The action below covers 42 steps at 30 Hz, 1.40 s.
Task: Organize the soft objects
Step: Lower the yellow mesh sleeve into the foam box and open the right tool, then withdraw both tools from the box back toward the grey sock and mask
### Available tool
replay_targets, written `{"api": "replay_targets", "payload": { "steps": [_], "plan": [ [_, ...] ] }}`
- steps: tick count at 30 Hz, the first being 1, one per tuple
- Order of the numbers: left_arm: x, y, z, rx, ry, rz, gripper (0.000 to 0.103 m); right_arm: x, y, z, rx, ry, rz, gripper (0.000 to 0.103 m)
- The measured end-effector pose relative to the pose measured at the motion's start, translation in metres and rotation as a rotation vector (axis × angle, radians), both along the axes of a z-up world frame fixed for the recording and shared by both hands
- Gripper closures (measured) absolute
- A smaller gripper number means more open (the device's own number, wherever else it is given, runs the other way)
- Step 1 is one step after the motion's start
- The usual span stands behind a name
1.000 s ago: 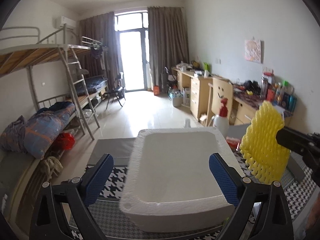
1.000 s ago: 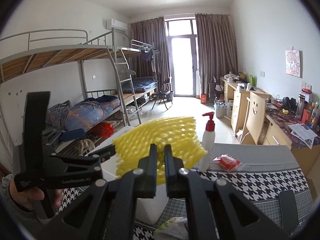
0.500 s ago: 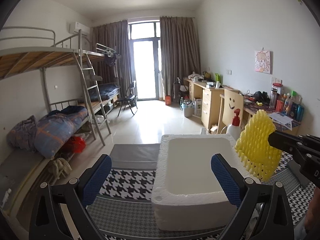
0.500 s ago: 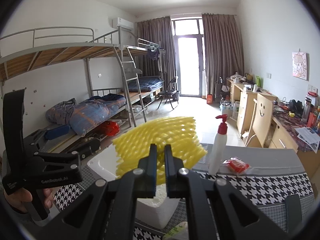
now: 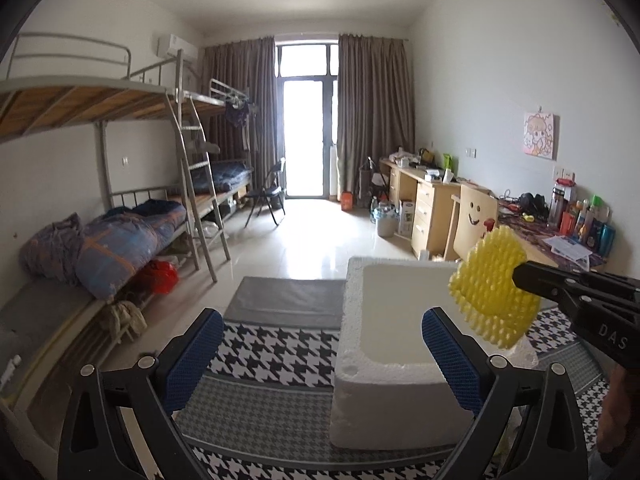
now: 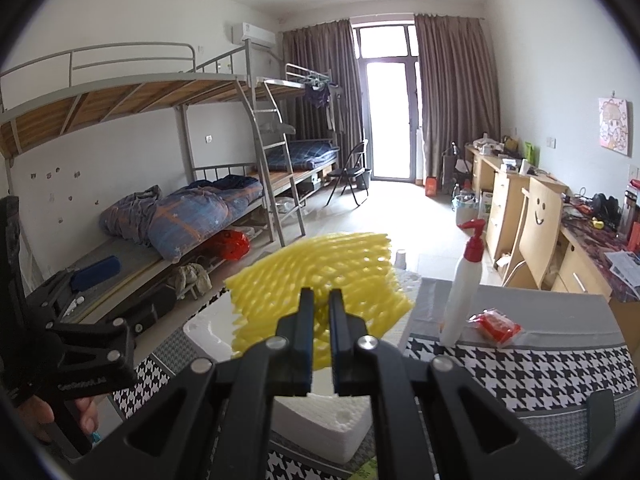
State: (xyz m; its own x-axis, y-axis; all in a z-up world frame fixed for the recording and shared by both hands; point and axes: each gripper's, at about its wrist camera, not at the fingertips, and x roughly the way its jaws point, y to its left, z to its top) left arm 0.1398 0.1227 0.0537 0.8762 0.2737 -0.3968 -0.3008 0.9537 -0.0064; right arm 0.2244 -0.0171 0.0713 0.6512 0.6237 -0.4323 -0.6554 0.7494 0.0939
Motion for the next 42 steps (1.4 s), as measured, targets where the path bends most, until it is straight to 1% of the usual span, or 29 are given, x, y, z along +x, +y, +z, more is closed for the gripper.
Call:
{"api": "replay_targets", "payload": {
  "steps": [11,19,22,24,27,29,30,31,33,42],
  "plan": [
    [-0.007,0.007,-0.007,-0.020,-0.002,-0.007,0.003,0.006,0.014,-0.008,-0.025,0.032,0.009,0.094],
    [-0.006,0.006,-0.009,-0.008,0.003,-0.007,0.003,0.017,0.026,-0.013,-0.063,0.056,-0.010,0.094],
    [-0.006,0.007,-0.010,-0.008,0.005,-0.006,0.003,0.024,0.025,-0.016,-0.056,0.088,-0.017,0.094],
    [-0.006,0.008,-0.011,-0.009,0.006,-0.002,0.003,0.026,0.028,-0.017,-0.063,0.101,-0.015,0.091],
    [-0.006,0.010,-0.011,-0.013,0.006,0.002,0.003,0.028,0.031,-0.019,-0.079,0.108,-0.011,0.083],
    [-0.006,0.010,-0.012,-0.015,0.008,0.004,0.003,0.028,0.034,-0.021,-0.093,0.117,0.000,0.075],
    [-0.006,0.010,-0.012,-0.016,0.008,0.004,0.003,0.029,0.035,-0.022,-0.098,0.124,0.004,0.062],
    [-0.006,0.011,-0.012,-0.015,0.007,0.006,0.003,0.029,0.036,-0.024,-0.103,0.133,0.010,0.043],
    [-0.007,0.012,-0.012,-0.016,0.005,0.011,0.003,0.030,0.036,-0.025,-0.102,0.146,0.014,0.025],
    [-0.009,0.011,-0.012,-0.017,0.000,0.005,0.003,0.024,0.025,-0.019,-0.066,0.127,0.012,0.024]
  ]
}}
